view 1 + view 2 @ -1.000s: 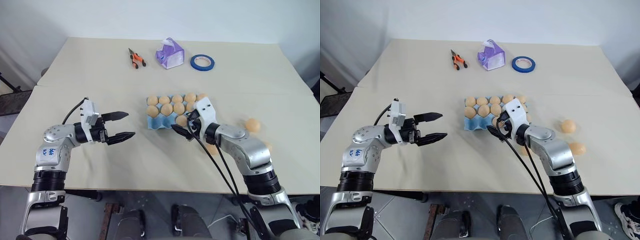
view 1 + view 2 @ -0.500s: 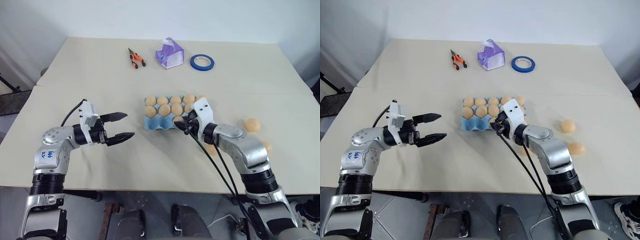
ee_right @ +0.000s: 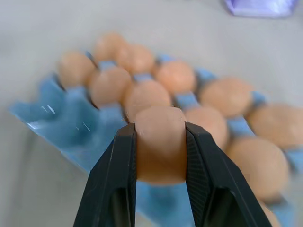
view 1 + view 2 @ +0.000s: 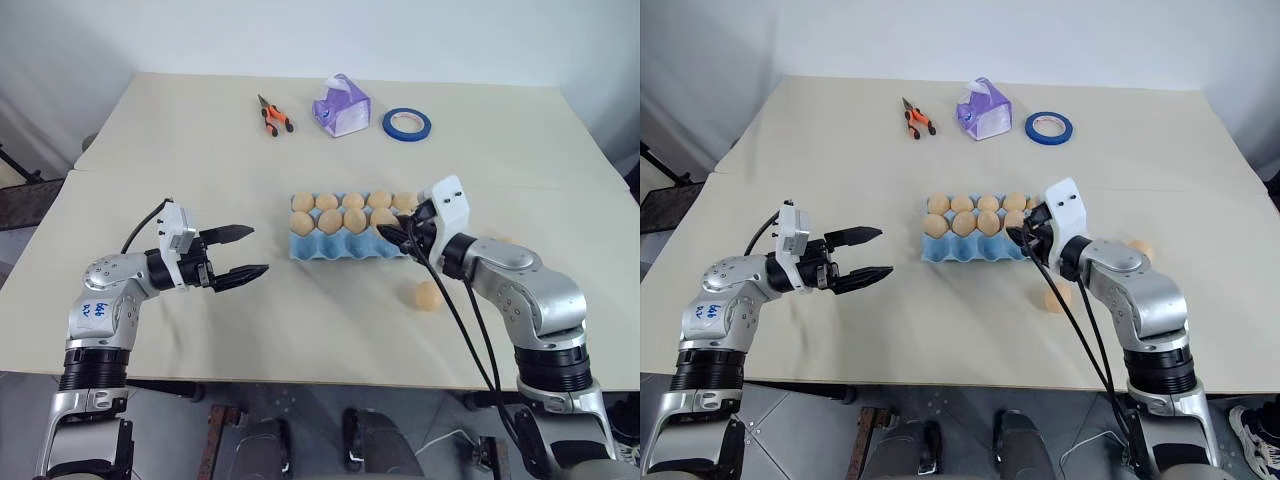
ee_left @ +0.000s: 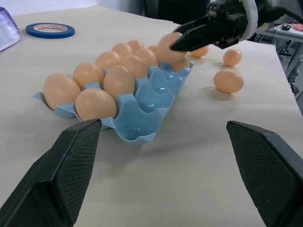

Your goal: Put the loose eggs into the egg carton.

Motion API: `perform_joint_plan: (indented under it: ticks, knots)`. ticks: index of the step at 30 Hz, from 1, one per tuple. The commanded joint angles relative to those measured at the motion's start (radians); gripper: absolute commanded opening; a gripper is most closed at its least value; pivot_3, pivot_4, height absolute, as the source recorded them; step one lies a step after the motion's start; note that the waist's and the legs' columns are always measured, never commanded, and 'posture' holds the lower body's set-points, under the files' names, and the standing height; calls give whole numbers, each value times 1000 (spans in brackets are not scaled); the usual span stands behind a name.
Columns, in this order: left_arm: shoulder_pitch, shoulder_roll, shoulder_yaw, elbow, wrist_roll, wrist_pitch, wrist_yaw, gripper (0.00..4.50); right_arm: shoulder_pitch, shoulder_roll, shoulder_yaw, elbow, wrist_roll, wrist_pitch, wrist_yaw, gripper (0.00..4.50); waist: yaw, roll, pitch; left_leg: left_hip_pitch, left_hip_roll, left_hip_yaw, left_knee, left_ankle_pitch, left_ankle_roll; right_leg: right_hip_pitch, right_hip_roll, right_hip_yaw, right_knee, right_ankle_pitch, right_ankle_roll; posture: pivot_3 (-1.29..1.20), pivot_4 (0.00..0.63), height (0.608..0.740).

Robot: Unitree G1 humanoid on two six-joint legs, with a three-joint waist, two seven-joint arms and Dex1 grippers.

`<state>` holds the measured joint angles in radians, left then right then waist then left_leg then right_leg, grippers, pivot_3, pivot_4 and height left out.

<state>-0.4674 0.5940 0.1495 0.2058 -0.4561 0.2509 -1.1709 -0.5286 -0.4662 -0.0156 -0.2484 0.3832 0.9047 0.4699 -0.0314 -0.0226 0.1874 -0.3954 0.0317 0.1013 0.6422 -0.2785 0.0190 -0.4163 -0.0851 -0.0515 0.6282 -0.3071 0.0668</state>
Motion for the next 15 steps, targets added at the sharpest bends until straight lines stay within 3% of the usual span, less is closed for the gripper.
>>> perform_joint_plan:
  ticks: [1,10,15]
  knots:
    - [-19,8,11,-18,-19,-6,-3,4500,7,-27,-14,-47,5,17,3,1347,0,0,0,0,0,0,0,0,0,-1,0,0,0,0,0,0,150,740]
    - [-31,9,5,-5,-18,-2,-11,4500,1,-60,-30,-103,34,62,16,4470,3,0,0,-2,0,0,2,0,0,-1,0,-1,1,0,0,0,150,740]
    - [-31,15,2,0,-20,5,-29,4500,45,-139,-165,-226,134,160,50,4490,4,0,0,-4,0,-1,3,0,1,-2,0,-1,1,0,0,0,150,740]
